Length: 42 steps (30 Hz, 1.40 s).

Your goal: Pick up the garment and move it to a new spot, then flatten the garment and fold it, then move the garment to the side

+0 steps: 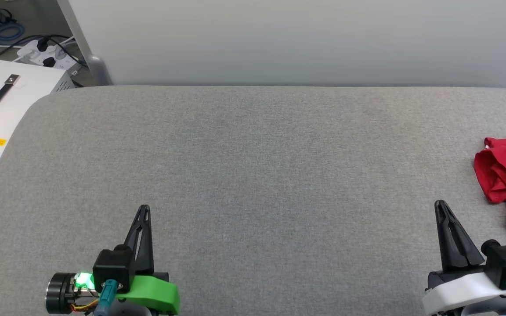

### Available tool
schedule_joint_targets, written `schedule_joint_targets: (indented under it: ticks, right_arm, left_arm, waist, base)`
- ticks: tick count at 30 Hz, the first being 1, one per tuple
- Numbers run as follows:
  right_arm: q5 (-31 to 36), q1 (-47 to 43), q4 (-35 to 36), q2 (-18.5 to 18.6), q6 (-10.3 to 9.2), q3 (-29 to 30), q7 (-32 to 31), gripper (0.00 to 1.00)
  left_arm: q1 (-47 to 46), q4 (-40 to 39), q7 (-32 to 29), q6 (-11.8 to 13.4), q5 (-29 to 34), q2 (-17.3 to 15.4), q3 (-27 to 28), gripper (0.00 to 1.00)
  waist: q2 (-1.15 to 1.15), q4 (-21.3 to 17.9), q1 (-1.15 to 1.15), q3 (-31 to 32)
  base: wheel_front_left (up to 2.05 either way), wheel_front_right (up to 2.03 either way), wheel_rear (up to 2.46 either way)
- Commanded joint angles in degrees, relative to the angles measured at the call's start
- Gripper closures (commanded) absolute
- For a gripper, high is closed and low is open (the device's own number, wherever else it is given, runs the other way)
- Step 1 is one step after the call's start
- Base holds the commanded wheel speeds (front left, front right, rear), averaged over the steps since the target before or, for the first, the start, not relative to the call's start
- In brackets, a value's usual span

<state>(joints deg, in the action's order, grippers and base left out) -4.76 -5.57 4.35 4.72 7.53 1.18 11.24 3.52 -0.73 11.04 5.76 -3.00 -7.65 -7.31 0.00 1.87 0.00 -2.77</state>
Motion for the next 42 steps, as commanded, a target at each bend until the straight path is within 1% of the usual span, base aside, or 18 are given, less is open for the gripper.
schedule_joint_targets:
  ticks: [1, 42]
  right_arm:
    - [0.53, 1.12, -0.25, -0.17, -0.01, -0.09, -0.44, 1.0]
    - [2.39, 3.08, -2.05, -0.91, -0.03, -0.57, -5.19, 1.0]
  left_arm:
    - [-0.77, 0.07, -0.32, -0.42, 0.31, 0.35, 0.4, 1.0]
    - [-1.98, 0.36, -5.04, -2.77, 1.5, 2.3, 3.44, 1.0]
  waist:
    - [0.0, -0.03, 0.0, 0.04]
    - [0.0, -0.84, 0.0, 1.24]
  base:
    - [0.0, 0.0, 0.0]
    - [0.0, 0.0, 0.0]
